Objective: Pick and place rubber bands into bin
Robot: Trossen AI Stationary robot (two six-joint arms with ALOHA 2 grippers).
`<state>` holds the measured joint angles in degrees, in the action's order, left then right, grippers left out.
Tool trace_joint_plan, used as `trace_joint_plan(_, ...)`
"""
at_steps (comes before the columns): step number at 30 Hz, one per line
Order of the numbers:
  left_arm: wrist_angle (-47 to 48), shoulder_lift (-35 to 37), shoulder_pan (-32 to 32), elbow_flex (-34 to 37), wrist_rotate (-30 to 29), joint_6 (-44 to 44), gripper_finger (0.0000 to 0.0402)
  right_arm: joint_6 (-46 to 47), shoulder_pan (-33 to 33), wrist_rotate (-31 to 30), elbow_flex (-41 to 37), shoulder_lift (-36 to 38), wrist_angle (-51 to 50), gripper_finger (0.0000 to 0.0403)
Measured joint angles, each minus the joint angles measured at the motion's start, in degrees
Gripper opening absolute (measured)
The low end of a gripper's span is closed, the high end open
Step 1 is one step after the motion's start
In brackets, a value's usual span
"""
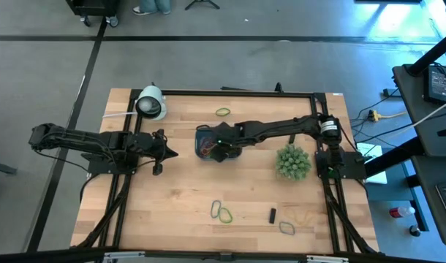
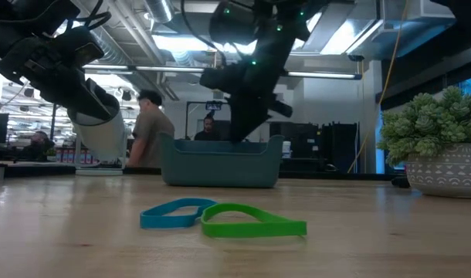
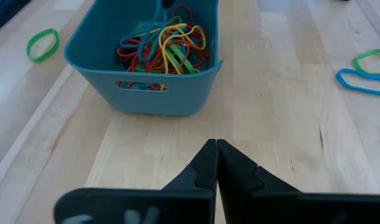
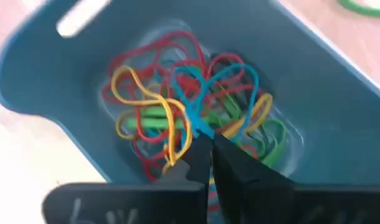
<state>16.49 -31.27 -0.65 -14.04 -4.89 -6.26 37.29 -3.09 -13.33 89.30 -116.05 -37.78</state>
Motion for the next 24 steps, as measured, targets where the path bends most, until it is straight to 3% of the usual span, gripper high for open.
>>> trace_joint_plan(13, 0.0, 0.0, 0.0, 0.0, -0.1, -0.4, 0.0003, 1.3, -0.1, -0.1, 0.0, 1.9, -9.8, 0.0135)
trace_joint_plan(18, -0.3, 0.0, 0.0, 0.0, -0.1, -2.0, 0.0005, -0.4, 1.9, -2.1, 0.0, 5.9, -9.6, 0.0130)
trace_joint_plan(24, -0.3, -1.2, 0.0, 0.0, 0.0, -3.0, 0.0001, -1.5, 8.9, -3.8, -3.2, 14.0, -8.6, 0.0081)
